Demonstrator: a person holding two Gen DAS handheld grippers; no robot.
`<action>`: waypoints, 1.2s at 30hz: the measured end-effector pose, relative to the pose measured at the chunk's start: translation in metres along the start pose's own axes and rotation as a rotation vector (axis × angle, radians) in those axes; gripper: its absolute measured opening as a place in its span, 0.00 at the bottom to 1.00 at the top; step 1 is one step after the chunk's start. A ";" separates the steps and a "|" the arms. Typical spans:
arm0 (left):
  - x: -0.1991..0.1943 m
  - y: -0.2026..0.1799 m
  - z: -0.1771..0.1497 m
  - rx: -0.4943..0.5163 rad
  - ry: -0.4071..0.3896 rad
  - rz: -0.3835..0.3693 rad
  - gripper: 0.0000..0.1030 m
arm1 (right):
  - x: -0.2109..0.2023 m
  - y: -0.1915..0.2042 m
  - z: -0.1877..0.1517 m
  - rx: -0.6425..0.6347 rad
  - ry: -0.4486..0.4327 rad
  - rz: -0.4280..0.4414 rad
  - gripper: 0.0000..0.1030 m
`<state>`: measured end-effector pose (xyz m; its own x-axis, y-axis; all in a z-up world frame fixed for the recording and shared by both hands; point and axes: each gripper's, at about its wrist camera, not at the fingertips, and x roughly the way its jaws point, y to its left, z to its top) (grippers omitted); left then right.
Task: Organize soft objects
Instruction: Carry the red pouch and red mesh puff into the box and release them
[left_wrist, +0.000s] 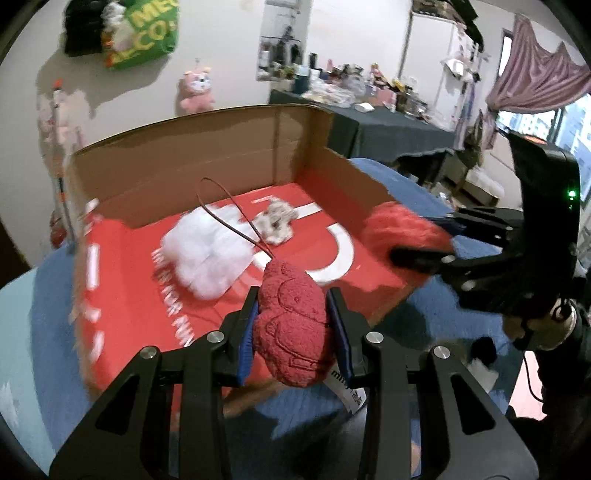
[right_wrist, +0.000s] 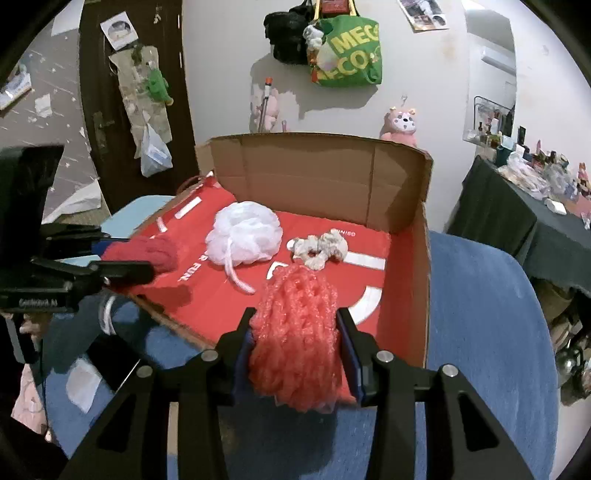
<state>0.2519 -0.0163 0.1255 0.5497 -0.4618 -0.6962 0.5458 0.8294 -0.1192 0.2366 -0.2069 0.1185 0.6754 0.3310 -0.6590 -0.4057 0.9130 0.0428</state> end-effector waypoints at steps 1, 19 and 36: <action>0.008 -0.003 0.007 0.012 0.007 -0.012 0.32 | 0.006 0.000 0.005 -0.007 0.008 -0.009 0.44; 0.120 0.005 0.052 0.041 0.229 -0.011 0.32 | 0.105 -0.024 0.046 -0.096 0.290 -0.104 0.44; 0.141 0.015 0.051 0.048 0.252 -0.004 0.33 | 0.129 -0.034 0.059 -0.128 0.396 -0.095 0.45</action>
<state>0.3698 -0.0850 0.0611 0.3763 -0.3669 -0.8508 0.5798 0.8095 -0.0926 0.3741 -0.1814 0.0762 0.4344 0.1072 -0.8943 -0.4433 0.8898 -0.1087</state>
